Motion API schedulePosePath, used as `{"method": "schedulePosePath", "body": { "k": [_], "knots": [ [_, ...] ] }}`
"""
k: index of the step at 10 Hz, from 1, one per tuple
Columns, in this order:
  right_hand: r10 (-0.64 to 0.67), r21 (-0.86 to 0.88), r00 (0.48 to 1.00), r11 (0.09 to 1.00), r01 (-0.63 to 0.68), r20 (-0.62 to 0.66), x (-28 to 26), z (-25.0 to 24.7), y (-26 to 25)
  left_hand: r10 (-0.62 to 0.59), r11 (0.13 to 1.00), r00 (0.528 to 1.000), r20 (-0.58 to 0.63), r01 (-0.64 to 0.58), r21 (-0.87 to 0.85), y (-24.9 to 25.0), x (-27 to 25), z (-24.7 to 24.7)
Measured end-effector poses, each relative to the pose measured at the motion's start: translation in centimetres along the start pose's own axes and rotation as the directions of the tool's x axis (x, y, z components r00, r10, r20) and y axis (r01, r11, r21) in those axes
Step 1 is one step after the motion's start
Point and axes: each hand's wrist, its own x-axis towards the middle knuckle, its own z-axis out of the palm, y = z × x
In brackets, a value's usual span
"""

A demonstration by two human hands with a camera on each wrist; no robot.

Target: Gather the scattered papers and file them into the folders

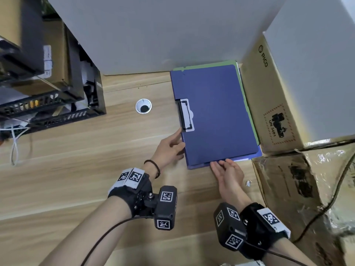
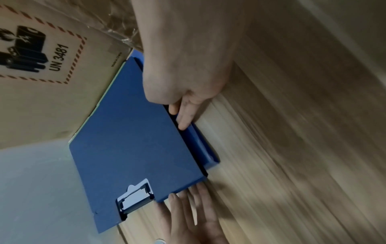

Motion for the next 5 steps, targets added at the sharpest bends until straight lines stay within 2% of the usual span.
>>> {"method": "schedulePosePath", "body": {
  "k": [2,4,5],
  "knots": [
    [-0.026,-0.11,0.999,0.994,0.031,0.048,0.5,-0.6,-1.1,0.038,0.97,0.999,-0.015,-0.033,0.241,-0.1,1.0,0.8],
    [0.046,-0.158,0.984,0.987,-0.018,0.171,0.0,-1.3,-0.4,0.025,0.968,0.996,0.09,-0.046,0.245,0.3,0.3,0.2],
    [0.138,-0.22,0.961,0.972,-0.084,0.241,-0.3,-1.4,0.8,-0.006,0.977,0.992,0.122,-0.02,0.212,0.2,-0.8,-0.7]
  ]
}}
